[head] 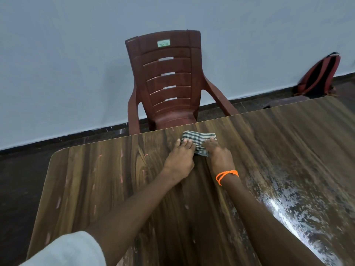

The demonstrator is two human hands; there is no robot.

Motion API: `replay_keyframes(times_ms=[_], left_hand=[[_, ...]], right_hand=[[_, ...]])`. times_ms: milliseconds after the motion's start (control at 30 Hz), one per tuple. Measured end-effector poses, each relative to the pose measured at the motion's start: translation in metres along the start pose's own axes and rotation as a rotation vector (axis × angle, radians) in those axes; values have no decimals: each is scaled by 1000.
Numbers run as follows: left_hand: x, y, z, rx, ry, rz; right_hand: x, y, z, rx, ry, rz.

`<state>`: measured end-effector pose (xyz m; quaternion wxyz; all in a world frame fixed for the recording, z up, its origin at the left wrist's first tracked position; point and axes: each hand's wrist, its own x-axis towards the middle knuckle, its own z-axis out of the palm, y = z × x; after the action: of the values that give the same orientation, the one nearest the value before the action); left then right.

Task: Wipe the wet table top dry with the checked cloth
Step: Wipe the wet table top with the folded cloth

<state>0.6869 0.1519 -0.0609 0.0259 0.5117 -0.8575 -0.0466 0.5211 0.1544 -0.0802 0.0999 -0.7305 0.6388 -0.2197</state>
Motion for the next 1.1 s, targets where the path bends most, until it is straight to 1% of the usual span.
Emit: replay_keyframes(times_ms=[100, 233, 333, 433, 633, 767, 867, 933, 1000, 1100], left_hand=[[11, 10, -1, 56, -30, 46], [48, 7, -5, 72, -83, 100], [64, -8, -5, 61, -77, 90], [61, -25, -2, 70, -49, 70], [33, -70, -4, 35, -49, -29], [5, -88, -9, 43, -82, -41], [-23, -76, -13, 18, -71, -58], [-42, -56, -11, 36, -68, -37], [-52, -37, -7, 47, -67, -3], [-42, -21, -5, 17, -97, -30]], right_hand=[[-6, 9, -7, -4, 33, 29], [14, 13, -4, -40, 102, 175], [38, 8, 5, -21, 145, 202], [57, 1, 17, -26, 117, 214], [78, -36, 36, 18, -1, 116], [67, -56, 49, 78, -102, 102], [43, -61, 46, 124, -118, 26], [25, -53, 38, 136, -105, -27], [10, -41, 29, 121, -101, -16], [3, -30, 19, 28, -117, 12]])
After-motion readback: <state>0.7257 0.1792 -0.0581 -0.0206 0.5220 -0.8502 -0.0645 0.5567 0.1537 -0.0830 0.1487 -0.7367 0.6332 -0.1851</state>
